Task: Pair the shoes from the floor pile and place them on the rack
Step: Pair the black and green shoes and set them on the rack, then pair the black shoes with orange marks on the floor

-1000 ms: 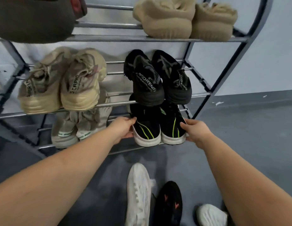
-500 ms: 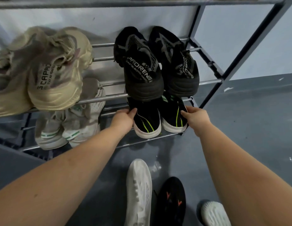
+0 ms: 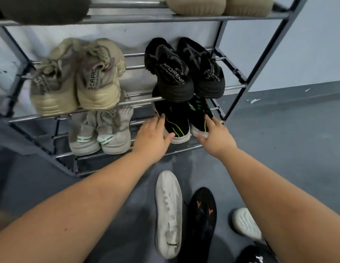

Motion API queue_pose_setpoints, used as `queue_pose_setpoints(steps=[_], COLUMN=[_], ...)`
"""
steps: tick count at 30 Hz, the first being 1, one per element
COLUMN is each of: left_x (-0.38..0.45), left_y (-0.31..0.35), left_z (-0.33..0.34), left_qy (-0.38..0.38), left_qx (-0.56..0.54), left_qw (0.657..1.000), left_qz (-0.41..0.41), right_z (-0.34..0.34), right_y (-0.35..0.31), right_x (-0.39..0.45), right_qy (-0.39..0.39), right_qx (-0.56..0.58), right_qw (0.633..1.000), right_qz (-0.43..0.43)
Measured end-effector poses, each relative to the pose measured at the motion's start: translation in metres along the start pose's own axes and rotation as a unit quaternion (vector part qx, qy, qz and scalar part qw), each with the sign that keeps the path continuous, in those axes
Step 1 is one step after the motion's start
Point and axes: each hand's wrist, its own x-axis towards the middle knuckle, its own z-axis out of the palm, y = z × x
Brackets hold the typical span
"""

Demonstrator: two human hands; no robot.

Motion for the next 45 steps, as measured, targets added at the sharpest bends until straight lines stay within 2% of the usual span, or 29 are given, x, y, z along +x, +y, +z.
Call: queue_pose_setpoints(steps=[3,6,11,19,27,34,40,45], left_x=[-0.041,-0.080,-0.133,-0.146,-0.137,-0.118,-0.096,-0.093], left_y=[0.002,-0.005,-0.018,-0.004,0.027,0.059,0.122,0.175], left_z=[-0.003,0.000,0.005,-0.007,0.011,0.055,0.105,0.148], left_qy=[-0.071,-0.139,-0.211,-0.203,-0.224,-0.276,-0.300,-0.331], left_qx=[0.079,0.154,0.214,0.195,0.180,0.206,0.173,0.170], left_qw=[0.991,0.968,0.933,0.934,0.926,0.902,0.900,0.880], left_qz=[0.076,0.143,0.199,0.221,0.246,0.262,0.267,0.296], right_z=[0.008,0.015,0.023,0.014,0.019,0.029,0.039,0.050], right_y=[-0.006,-0.010,-0.014,0.002,0.063,0.146,0.218,0.263], right_x=[-0.039,-0.078,-0.137,-0.176,-0.181,-0.186,-0.194,-0.196], right_qy=[-0.032,-0.075,-0.150,-0.138,-0.147,-0.148,-0.154,-0.143], right_qx=[-0.058,-0.122,-0.193,-0.175,-0.165,-0.138,-0.096,-0.033], right_qw=[0.998,0.989,0.969,0.975,0.971,0.964,0.950,0.937], right_qz=[-0.017,-0.031,-0.043,0.021,0.091,0.173,0.255,0.316])
